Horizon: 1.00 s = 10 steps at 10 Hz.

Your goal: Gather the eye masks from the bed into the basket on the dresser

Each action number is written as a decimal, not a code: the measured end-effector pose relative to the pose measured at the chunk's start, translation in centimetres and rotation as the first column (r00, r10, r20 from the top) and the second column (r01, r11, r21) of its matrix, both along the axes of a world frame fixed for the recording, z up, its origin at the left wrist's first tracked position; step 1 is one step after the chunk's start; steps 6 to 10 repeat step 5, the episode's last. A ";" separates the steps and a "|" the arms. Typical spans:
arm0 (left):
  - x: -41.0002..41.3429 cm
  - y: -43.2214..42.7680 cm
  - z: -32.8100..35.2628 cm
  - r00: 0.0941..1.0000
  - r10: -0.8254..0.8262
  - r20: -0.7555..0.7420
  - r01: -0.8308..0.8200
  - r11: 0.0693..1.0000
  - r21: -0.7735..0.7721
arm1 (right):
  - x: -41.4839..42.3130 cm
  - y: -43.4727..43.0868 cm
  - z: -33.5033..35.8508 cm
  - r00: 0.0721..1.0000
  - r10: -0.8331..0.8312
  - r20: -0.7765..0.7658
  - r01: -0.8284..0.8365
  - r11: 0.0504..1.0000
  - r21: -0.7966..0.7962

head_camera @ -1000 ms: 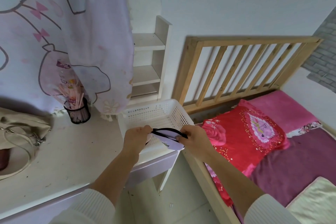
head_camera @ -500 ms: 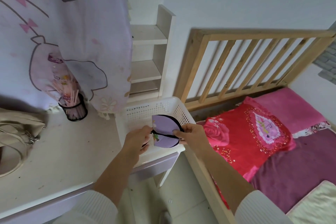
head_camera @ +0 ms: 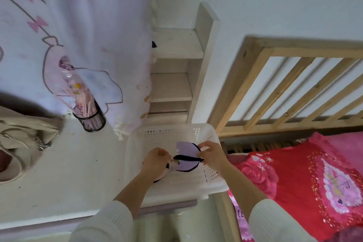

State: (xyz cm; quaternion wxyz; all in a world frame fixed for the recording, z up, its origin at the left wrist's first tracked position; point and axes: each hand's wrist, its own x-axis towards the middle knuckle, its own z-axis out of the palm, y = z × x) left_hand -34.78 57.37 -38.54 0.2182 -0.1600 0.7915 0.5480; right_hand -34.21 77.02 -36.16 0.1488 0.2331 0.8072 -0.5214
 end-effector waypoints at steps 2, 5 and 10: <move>1.6 1.2 -3.6 0.996 -0.074 -0.049 0.059 0.962 -0.268 | -1.4 0.6 -4.6 0.984 0.090 0.154 -0.101 0.993 0.067; 1.5 0.4 -2.3 0.982 -0.056 -0.178 0.004 0.960 -0.280 | -2.3 -0.3 -4.0 0.934 0.326 0.146 -0.357 0.868 0.346; 1.5 0.4 -2.3 0.982 -0.056 -0.178 0.004 0.960 -0.280 | -2.3 -0.3 -4.0 0.934 0.326 0.146 -0.357 0.868 0.346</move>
